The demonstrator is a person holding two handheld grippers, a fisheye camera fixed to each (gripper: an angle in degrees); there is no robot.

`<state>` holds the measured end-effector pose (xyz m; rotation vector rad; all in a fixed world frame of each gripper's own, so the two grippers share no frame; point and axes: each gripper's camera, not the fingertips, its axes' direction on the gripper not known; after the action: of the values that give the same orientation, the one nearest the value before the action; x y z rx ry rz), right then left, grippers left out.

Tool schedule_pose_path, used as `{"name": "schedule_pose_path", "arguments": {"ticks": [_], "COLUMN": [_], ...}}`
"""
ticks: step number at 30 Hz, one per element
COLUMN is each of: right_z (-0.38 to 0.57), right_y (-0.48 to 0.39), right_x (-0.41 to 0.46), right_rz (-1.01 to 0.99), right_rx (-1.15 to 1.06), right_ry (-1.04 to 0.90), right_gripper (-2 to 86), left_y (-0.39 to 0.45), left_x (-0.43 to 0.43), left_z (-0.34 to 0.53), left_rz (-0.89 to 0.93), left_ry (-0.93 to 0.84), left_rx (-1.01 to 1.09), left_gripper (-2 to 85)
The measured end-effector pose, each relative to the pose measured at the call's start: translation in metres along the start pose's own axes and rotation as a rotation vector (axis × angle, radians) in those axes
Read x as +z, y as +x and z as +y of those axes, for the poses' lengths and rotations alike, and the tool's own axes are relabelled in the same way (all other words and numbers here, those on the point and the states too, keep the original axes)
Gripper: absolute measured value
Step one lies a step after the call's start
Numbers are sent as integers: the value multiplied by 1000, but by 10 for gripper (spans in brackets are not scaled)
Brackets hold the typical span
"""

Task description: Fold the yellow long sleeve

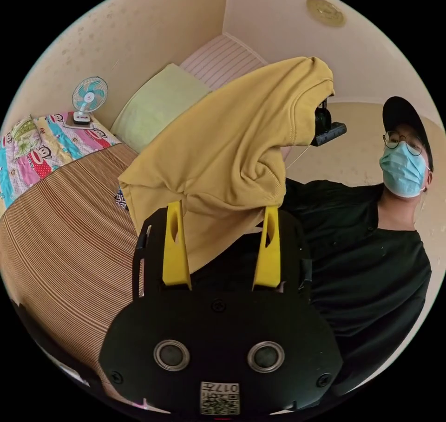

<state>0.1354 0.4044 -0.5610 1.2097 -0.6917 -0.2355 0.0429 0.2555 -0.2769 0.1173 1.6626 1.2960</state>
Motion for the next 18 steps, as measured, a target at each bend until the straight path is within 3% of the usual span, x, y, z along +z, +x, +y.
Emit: {"name": "schedule_pose_path", "arguments": {"ticks": [3,7,11,14,18], "right_z": [-18,-37,-55,-61,-39], "right_y": [7,14,22,43,114], "right_x": [4,14,31,50,79], "right_rz": [-21,-23,-19,19,61], "right_rx": [-18,-21,-14,-37,14], "right_ry": [-15,-19,-33,-74,-208], "right_gripper": [43,43,44,44,45], "left_y": [-5,6,12,10,-6], "left_x": [-28,-58,-42,-37,-80], "left_z": [13,14,-28,-57,-60], "left_rz": [-19,132,-7,-5,-71], "left_ry": [47,150,168,210,325], "left_rx": [-52,0,-59,-125,-236], "left_gripper": [246,267,251,84,46]}}
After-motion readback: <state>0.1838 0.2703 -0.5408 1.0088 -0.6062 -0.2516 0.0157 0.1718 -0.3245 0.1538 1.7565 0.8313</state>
